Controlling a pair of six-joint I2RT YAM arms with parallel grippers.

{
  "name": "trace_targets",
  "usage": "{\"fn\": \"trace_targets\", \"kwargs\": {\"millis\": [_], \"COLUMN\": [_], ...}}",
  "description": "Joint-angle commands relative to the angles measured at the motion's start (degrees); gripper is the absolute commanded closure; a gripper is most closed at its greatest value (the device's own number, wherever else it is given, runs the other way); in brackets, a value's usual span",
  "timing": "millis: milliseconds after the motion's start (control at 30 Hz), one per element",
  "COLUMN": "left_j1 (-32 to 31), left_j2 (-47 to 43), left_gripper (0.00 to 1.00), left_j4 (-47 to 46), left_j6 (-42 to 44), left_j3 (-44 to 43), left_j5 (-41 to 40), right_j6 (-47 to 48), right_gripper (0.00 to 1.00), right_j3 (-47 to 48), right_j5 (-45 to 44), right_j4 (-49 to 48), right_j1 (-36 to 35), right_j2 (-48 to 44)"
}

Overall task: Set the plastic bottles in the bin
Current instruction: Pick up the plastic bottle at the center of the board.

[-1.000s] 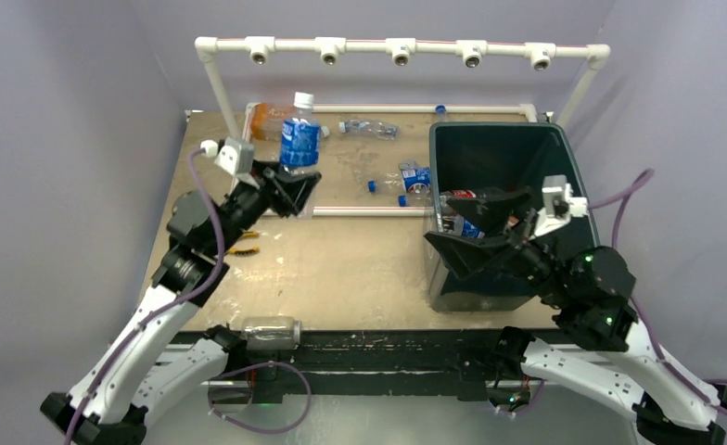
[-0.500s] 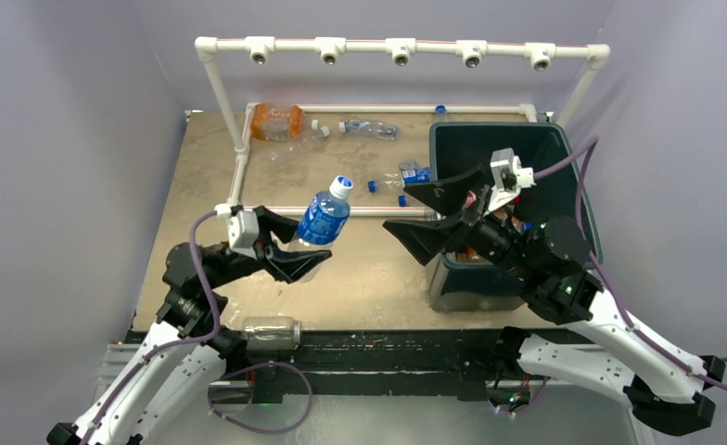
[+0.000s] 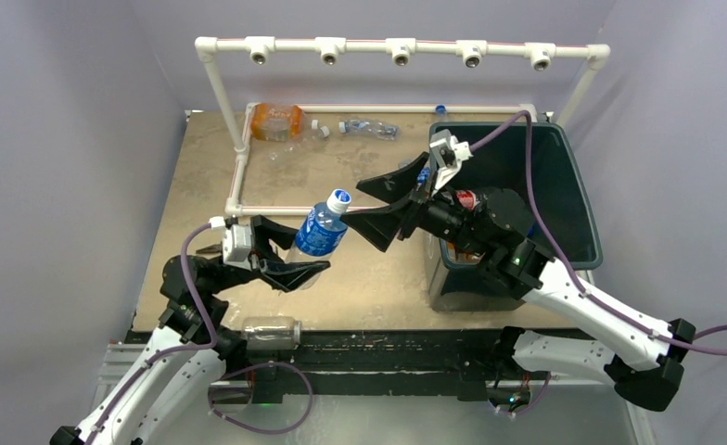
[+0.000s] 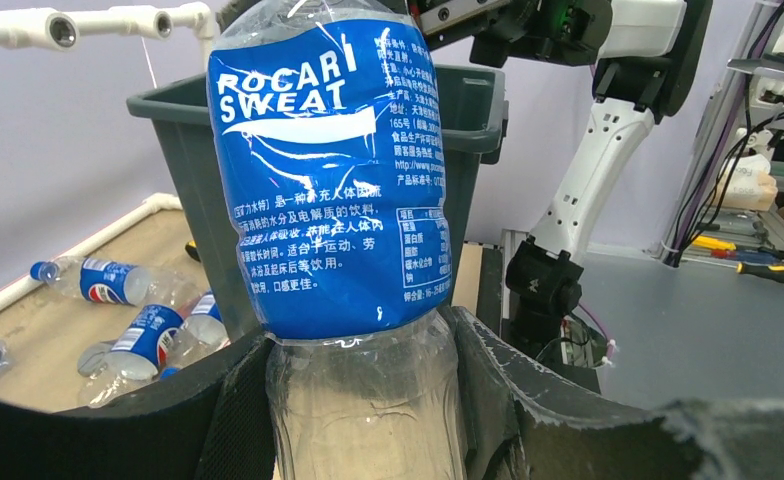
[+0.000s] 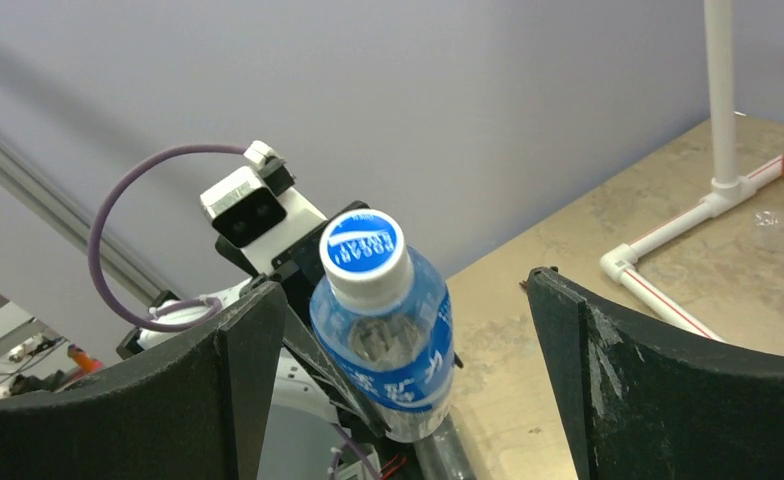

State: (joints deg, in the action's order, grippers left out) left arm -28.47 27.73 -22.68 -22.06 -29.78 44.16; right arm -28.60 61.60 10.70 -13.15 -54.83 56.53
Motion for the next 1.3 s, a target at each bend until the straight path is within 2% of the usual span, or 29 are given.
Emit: {"fn": "trace_targets", "kwargs": {"millis": [0, 133, 467, 700, 733, 833, 867, 900, 967, 1033, 1133, 1267], "left_j1": [0.3, 0.3, 0.3, 0.3, 0.3, 0.3, 0.3, 0.3, 0.3, 0.3, 0.3, 0.3], "left_j2": [-0.4, -0.5, -0.7, -1.4, -1.4, -1.4, -1.4, -1.4, -1.6, -2.3, -3.6, -4.4], "left_gripper": [0.7, 0.71, 0.73, 0.74, 0.74, 0.73, 0.7, 0.61, 0.32, 0.14, 0.04, 0.01], "left_j4": [-4.5, -5.2, -6.7, -6.0, -6.0, -5.9, -5.4, -4.7, -1.8, 2.8, 7.7, 10.8], "left_j6": [-1.7, -2.1, -3.3, -3.0, -3.0, -3.1, -3.3, -3.2, -2.2, -1.2, 0.1, 1.4], "left_j3": [1.1, 1.8, 2.9, 3.2, 3.3, 3.3, 3.3, 3.1, 2.2, 0.8, -0.6, -1.3], "left_j5": [0.8, 0.9, 1.1, 1.0, 0.9, 0.8, 0.5, 0.0, -2.3, -7.4, -14.6, -20.4], "right_j6": [-1.9, -2.0, -2.6, -2.4, -2.2, -0.9, -0.5, -0.2, 1.0, 3.3, 8.9, 18.4], "right_gripper": [0.07, 0.11, 0.28, 0.51, 0.56, 0.85, 0.93, 1.0, 1.0, 1.0, 1.0, 1.0], "right_j3": [3.6, 3.7, 5.0, 5.4, 5.5, 5.1, 5.0, 4.9, 5.0, 6.1, 11.1, 18.6], "right_j5": [2.5, 2.6, 3.5, 4.0, 3.9, 2.7, 2.4, 1.9, 0.8, -0.5, -5.6, -17.2], "right_j4": [-5.1, -5.5, -4.7, -4.8, -4.7, -4.9, -5.0, -4.8, -4.2, -2.8, 3.0, 10.0], "right_j1": [-0.2, -0.2, -1.0, -2.1, -2.3, -3.1, -3.1, -3.1, -3.1, -3.1, -3.1, -3.1], "right_j2": [1.2, 2.2, 6.1, 7.6, 7.5, 6.6, 6.1, 5.6, 4.2, 2.5, -0.5, -3.6]}}
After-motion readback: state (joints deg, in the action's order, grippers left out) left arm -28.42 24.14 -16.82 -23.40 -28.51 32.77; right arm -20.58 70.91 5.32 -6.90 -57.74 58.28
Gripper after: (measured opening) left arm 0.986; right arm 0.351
